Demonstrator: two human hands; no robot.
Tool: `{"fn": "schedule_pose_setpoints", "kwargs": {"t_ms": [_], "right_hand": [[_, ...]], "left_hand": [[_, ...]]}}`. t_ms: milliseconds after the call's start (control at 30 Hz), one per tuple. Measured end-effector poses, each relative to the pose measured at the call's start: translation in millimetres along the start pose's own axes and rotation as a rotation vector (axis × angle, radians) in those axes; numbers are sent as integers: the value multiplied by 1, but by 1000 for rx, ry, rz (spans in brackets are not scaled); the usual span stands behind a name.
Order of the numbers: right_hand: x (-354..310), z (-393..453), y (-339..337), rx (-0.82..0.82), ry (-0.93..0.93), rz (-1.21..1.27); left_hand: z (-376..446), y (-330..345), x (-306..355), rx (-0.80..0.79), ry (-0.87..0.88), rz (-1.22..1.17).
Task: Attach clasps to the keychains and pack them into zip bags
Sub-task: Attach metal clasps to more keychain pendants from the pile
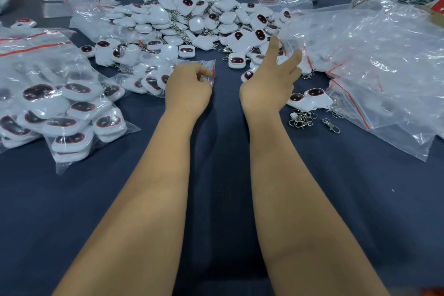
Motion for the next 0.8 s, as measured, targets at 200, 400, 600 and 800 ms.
{"fn": "schedule_pose_setpoints", "kwargs": {"t_ms": [200, 400, 600, 800], "right_hand": [[-1, 0, -10, 107, 25, 858], [2, 1, 31, -137, 277, 1287], [-24, -7, 40, -334, 156, 1301], [-47, -25, 51, -497, 118, 1379]], "left_hand": [[-1, 0, 1, -1, 8, -6], [-2, 0, 2, -12, 11, -1], [-2, -2, 3, 4, 9, 2], [0, -3, 3, 31, 33, -2]]}}
Point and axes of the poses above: each hand's wrist, its own z-axis towards the middle knuckle, its own y-axis out of the palm, x = y × z, the point moved 10 cm from there along z, towards the middle knuckle, and after that the axes turned 6 degrees about z, right-handed, at the moved point
